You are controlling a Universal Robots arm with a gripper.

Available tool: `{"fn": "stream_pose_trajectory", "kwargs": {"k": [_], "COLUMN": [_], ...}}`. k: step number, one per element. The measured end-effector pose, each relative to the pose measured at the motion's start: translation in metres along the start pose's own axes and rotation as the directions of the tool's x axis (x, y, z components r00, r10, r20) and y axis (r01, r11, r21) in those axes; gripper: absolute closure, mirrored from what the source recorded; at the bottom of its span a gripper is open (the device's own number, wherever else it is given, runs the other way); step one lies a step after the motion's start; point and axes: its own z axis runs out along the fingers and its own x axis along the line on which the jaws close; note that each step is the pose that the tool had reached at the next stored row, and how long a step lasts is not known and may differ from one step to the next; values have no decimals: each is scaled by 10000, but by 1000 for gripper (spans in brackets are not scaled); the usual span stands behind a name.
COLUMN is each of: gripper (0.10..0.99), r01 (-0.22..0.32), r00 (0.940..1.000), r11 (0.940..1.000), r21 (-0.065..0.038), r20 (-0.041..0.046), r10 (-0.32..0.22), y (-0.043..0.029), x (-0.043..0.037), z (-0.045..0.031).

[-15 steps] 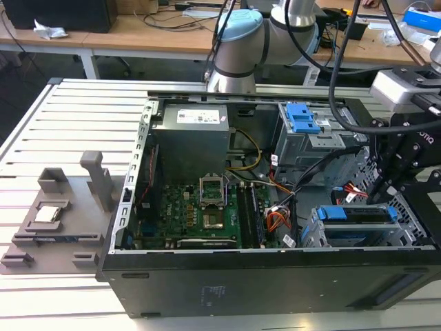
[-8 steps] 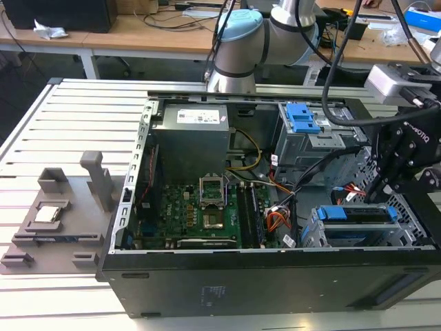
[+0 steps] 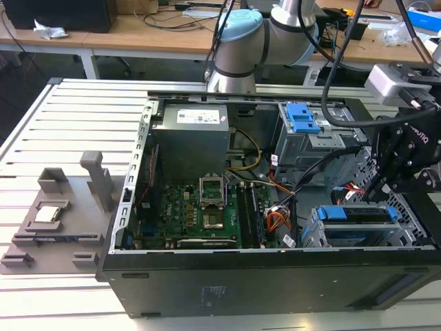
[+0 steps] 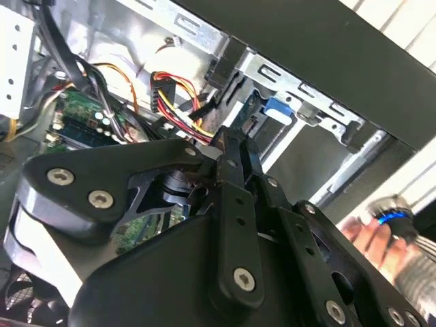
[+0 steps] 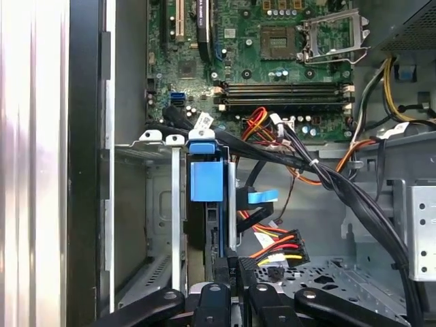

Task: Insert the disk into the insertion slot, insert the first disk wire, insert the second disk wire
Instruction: 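Insert the first disk wire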

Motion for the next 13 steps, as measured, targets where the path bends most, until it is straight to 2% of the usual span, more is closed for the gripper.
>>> {"fn": "stream_pose_trajectory", "kwargs": {"k": [3, 6, 9, 13], "gripper": [918, 918, 918, 918], "r01": [5, 1, -1, 1], "r00": [9999, 9997, 9996, 9996], "r11": [10000, 10000, 10000, 10000], "r21": [-2, -8, -17, -16], "r20": [103, 257, 272, 272], "r10": [-5, -1, 2, 0], "y": [-2, -16, -43, -46], "x": [64, 129, 135, 127], "z": [8, 39, 92, 117]}}
